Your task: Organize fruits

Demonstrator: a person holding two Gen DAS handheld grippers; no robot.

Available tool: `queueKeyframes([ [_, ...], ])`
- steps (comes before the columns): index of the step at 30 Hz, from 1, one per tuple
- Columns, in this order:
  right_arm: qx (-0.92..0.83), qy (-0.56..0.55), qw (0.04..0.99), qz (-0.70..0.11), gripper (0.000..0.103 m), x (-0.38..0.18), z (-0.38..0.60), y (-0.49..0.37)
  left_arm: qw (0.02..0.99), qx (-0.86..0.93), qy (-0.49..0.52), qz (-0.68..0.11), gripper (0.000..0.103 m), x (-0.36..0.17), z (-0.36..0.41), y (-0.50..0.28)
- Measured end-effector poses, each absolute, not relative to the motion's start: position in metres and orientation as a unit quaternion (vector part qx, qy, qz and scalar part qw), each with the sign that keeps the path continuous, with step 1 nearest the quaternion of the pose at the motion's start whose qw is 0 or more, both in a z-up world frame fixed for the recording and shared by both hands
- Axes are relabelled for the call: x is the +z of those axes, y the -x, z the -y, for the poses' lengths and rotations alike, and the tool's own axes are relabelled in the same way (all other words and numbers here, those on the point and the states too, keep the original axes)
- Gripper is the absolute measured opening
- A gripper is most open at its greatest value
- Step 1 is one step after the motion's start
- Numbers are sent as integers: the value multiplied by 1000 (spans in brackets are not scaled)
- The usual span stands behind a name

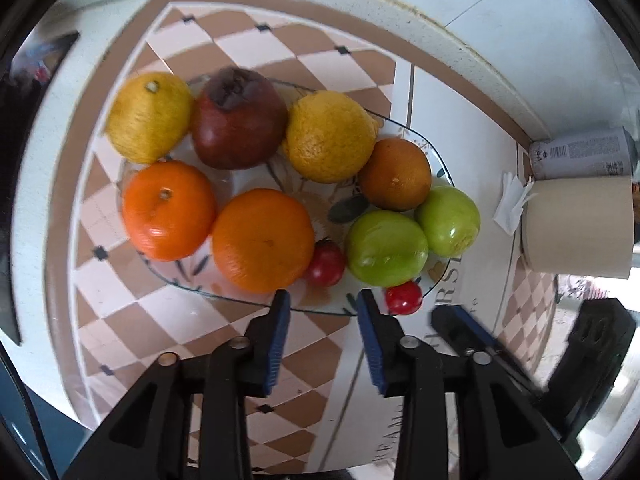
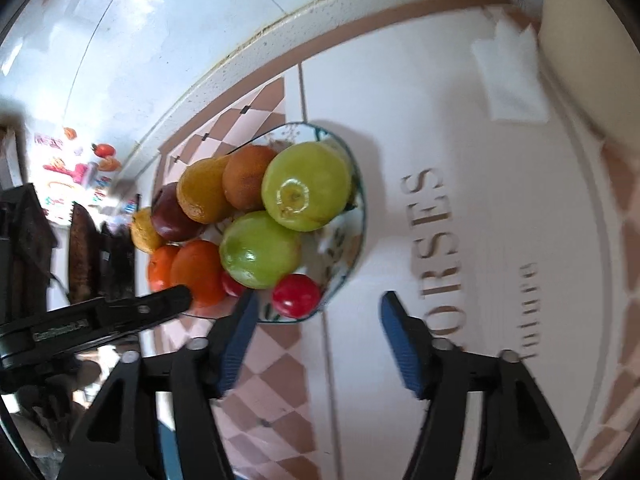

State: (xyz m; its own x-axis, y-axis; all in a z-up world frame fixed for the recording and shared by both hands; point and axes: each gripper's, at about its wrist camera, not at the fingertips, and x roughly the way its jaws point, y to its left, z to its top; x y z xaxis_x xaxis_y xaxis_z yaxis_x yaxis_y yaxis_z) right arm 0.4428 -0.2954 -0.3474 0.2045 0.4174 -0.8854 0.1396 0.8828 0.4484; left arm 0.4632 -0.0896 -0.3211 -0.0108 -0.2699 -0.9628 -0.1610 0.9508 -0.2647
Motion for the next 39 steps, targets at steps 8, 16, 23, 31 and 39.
queueKeyframes([
  [8, 49, -74, 799, -595, 93, -295, 283, -416, 751, 5, 22, -660, 95, -287, 81, -431],
  [16, 32, -67, 822, -565, 94, -254, 274, -386, 782, 16, 7, -623, 96, -258, 62, -403],
  [23, 22, -71, 848, -525, 94, -201, 257, -338, 821, 22, -7, -570, 96, -210, 47, -360],
  [31, 12, -66, 876, -478, 94, -142, 230, -263, 859, 4, -19, -511, 96, -156, 30, -297],
  [39, 5, -57, 900, -433, 94, -81, 211, -179, 878, -26, -26, -477, 96, -111, 23, -230],
])
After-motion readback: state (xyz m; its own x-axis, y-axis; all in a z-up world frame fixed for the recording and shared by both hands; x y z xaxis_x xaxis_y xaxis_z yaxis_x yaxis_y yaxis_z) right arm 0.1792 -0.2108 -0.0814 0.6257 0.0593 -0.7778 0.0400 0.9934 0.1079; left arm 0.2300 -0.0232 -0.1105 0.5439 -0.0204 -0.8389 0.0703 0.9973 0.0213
